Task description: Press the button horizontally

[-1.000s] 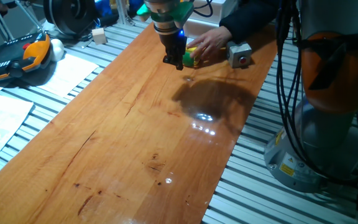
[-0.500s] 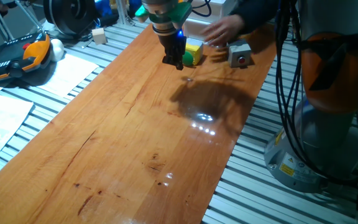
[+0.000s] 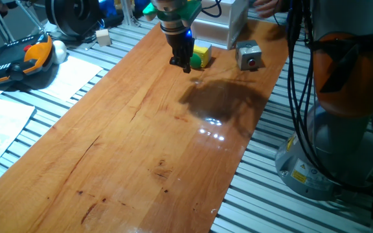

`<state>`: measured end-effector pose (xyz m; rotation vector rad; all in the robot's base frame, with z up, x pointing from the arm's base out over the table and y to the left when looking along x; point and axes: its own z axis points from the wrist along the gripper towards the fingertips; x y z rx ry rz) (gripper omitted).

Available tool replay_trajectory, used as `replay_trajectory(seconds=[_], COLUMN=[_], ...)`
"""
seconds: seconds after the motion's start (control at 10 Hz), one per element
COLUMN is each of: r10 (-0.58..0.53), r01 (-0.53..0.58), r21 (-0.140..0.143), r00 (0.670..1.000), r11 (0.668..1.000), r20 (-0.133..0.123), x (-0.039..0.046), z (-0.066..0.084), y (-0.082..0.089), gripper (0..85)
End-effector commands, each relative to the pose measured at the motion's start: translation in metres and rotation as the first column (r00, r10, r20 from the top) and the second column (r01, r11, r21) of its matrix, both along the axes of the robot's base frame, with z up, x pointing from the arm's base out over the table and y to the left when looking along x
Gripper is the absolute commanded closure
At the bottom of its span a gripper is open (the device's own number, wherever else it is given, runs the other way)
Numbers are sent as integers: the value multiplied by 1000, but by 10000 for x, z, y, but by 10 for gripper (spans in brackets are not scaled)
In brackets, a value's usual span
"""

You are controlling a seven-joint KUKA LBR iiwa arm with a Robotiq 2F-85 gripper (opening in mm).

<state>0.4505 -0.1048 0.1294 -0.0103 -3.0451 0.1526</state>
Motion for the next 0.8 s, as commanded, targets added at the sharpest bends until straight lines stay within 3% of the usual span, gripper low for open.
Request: replay_trajectory(seconds=[0.0,0.3,0.7], r10=[3,6,12], r01=[-3,-6,-12], r21=[0,-1,-8], r00=[1000,1000,1000], r11=[1000,1000,1000], r20=[3,7,-8], x=[-1,24,21], z=[-4,-17,-14], y=[3,8,15], gripper=[850,850,850])
